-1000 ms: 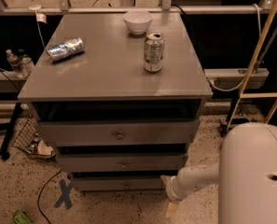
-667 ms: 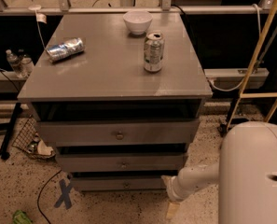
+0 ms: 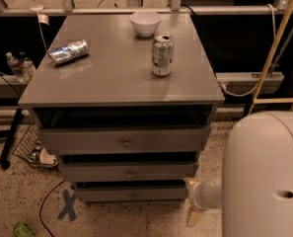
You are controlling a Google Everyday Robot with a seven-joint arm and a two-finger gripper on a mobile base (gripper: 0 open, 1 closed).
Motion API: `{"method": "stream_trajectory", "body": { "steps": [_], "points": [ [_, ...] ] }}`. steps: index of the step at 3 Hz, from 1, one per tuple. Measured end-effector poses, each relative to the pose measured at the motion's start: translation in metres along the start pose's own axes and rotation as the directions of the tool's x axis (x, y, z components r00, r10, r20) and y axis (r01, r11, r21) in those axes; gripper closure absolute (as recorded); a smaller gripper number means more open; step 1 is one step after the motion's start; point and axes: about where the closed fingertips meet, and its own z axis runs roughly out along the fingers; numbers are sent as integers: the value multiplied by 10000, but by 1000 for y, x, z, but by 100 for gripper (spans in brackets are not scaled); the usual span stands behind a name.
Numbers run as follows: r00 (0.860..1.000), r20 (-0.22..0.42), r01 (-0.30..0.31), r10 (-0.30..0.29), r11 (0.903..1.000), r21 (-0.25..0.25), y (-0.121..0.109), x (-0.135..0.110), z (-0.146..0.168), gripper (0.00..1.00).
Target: Open bottom drawer
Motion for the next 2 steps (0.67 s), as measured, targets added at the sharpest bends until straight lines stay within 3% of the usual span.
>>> {"method": "stream_trajectory", "body": {
  "steps": [1,2],
  "points": [
    [9992,-390,146,-105,9943,1056,-7,10,-45,0],
    [9972,-740,241,-85,9770,2120,-11,18,-89,0]
  ]
}}
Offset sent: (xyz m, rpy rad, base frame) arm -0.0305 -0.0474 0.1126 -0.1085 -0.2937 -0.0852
